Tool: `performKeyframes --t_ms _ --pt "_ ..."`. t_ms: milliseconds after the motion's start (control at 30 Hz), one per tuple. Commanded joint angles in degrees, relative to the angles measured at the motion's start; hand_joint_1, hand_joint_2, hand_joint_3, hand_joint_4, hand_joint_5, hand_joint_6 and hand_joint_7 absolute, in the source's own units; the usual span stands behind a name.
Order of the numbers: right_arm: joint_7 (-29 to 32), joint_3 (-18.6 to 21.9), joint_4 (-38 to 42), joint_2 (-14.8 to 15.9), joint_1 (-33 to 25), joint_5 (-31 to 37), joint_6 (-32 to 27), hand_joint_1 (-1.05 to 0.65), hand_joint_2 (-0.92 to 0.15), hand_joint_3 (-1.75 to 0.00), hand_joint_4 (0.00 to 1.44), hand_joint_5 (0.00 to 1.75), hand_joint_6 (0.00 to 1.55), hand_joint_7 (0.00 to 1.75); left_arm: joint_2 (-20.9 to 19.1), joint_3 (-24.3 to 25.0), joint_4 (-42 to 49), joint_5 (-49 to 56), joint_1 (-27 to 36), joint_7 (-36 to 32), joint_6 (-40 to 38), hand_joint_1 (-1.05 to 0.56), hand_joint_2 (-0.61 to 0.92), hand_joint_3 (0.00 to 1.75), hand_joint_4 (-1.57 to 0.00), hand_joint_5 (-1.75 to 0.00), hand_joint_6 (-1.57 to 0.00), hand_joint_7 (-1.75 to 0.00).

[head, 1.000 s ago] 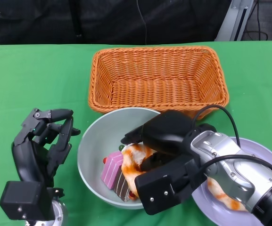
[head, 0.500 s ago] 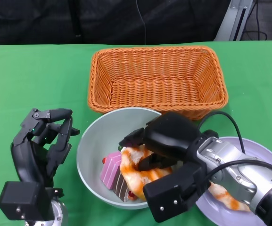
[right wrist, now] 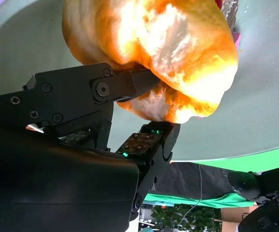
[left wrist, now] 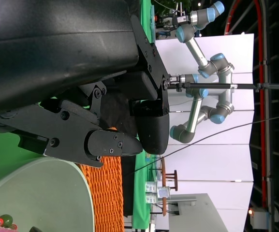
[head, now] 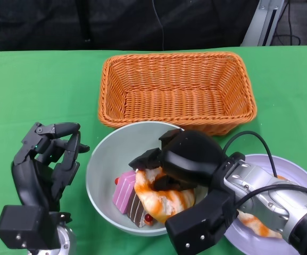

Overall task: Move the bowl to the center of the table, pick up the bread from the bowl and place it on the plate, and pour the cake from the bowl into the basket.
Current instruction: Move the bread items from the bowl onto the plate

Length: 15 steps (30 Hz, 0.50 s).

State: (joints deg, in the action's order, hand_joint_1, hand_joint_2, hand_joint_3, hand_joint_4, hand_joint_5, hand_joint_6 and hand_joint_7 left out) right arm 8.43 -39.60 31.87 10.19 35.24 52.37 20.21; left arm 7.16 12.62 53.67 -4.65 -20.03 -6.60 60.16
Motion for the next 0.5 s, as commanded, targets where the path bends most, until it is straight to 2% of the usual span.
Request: performKeyframes --t_ms 33,100,200,300,500 --pt "0.06 -0.47 1.25 0.63 0.15 0.57 -0.06 -0.27 -0.87 0.0 0.74 1.04 0.73 0.04 -0.57 0.16 -0.32 -0.57 -0.22 0.64 0.51 -0.18 0.9 0.37 -0.81 -1.34 -0.88 -0.96" --pt "-0.66 -0.35 1.2 0.59 0.19 0.3 -0.18 -0.27 -0.87 0.0 0.73 1.03 0.59 0.01 -0.66 0.2 -0.32 -0.32 -0.17 0.52 0.48 -0.18 0.9 0.37 -0.81 -1.34 -0.89 -0.96" --pt "-2.56 -0.02 1.25 0.51 0.32 -0.81 -0.01 -0.25 -0.87 0.0 0.72 1.02 0.75 0.08 -0.64 0.27 -0.29 -0.31 -0.16 0.56 0.55 -0.18 0.9 0.36 -0.81 -1.34 -0.89 -0.95" --pt "-4.79 0.24 1.02 0.5 0.52 -1.71 -0.28 -0.28 -0.88 0.0 0.74 0.91 0.9 0.07 -0.63 0.32 -0.21 -0.28 -0.18 0.57 0.65 -0.18 0.9 0.36 -0.82 -1.33 -0.9 -0.95" --pt "-2.9 0.53 1.61 0.56 0.52 -2.44 1.24 -0.28 -0.9 0.0 0.76 0.82 0.94 0.04 -0.62 0.33 -0.22 -0.3 -0.17 0.64 0.49 -0.17 0.9 0.37 -0.82 -1.32 -0.91 -0.94"
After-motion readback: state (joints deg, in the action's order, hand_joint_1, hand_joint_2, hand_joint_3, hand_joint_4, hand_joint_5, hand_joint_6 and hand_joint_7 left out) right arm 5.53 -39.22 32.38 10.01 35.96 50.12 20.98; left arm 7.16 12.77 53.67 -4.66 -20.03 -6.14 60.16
